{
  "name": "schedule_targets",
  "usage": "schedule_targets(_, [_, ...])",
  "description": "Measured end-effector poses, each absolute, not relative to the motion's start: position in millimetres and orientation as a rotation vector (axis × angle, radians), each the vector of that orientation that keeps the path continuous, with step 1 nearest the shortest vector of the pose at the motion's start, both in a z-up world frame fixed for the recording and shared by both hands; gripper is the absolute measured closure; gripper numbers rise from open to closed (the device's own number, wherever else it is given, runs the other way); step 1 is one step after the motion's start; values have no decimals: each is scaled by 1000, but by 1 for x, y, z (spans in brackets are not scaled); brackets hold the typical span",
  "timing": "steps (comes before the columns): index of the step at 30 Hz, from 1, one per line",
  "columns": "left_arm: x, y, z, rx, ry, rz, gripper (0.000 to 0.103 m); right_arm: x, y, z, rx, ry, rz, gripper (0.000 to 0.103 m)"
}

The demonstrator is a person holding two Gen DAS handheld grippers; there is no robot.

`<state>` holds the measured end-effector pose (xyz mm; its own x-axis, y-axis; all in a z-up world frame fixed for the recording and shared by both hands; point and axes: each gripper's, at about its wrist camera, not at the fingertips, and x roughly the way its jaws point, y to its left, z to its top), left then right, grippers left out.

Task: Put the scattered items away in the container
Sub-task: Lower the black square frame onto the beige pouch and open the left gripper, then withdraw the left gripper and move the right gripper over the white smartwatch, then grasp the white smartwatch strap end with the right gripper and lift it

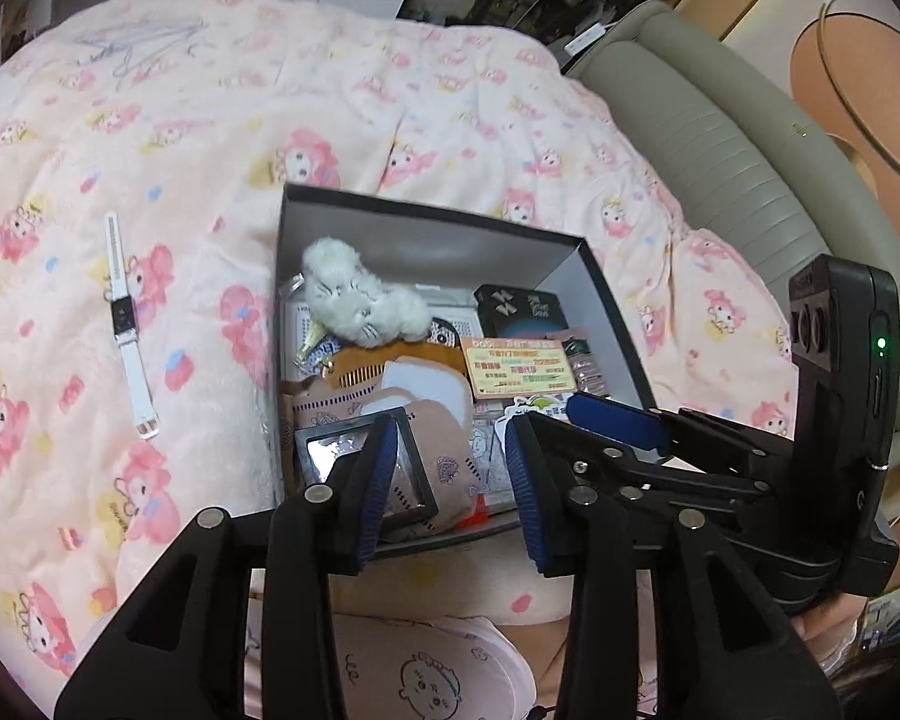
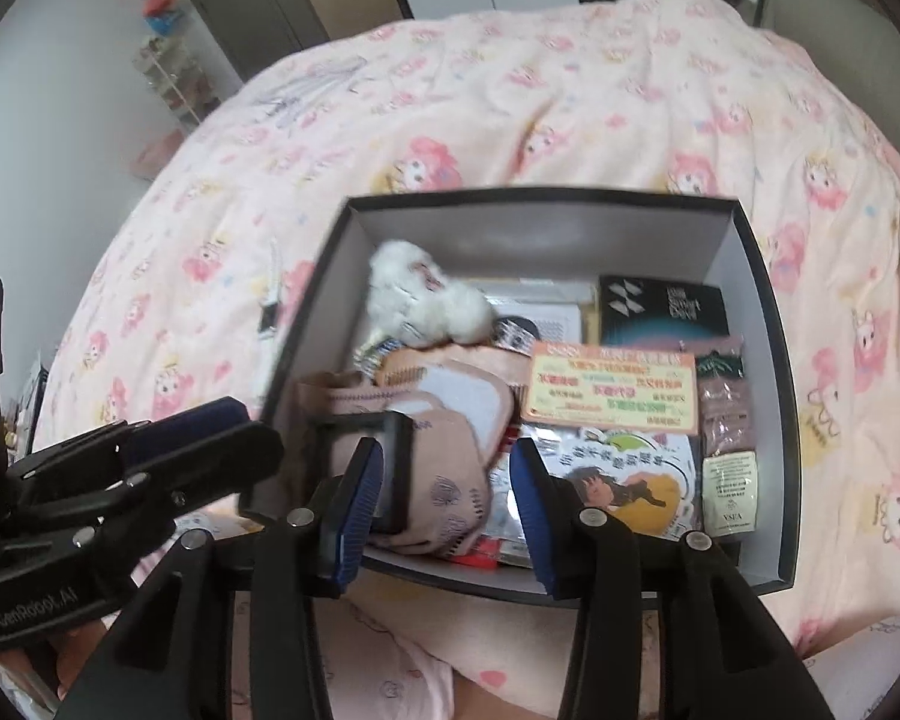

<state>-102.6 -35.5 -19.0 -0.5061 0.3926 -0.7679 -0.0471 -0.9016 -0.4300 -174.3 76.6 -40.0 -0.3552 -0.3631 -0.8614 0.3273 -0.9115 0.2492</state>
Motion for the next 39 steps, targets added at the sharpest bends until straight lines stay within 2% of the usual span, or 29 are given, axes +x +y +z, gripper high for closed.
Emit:
schedule_targets(11, [-71, -109, -11, -1334, -658, 2591, 67, -163, -7, -25, 1383, 80, -2204, 63])
schedule_targets(16, [-64, -157, -27, -1332, -792, 2662, 67, -180, -60, -44, 1407, 64, -2051, 63])
schedule_targets(20, [-67, -200, -52, -1383, -966, 2670, 67, -196, -99, -59, 1455, 63, -1988, 63])
schedule_targets(24, [-67, -233, -79, -1471, -1055, 2685, 67, -212, -130, -83, 1560, -10, -1886, 63])
schedule_targets(36, [-71, -267, -140, -1603, -1211, 2591, 67, -260, -207, -189, 1828, 267, -1846, 63])
schedule_targets(39, [-72, -266, -142, -1613, -1216, 2573, 67, -266, -214, -208, 1877, 264, -1803, 63])
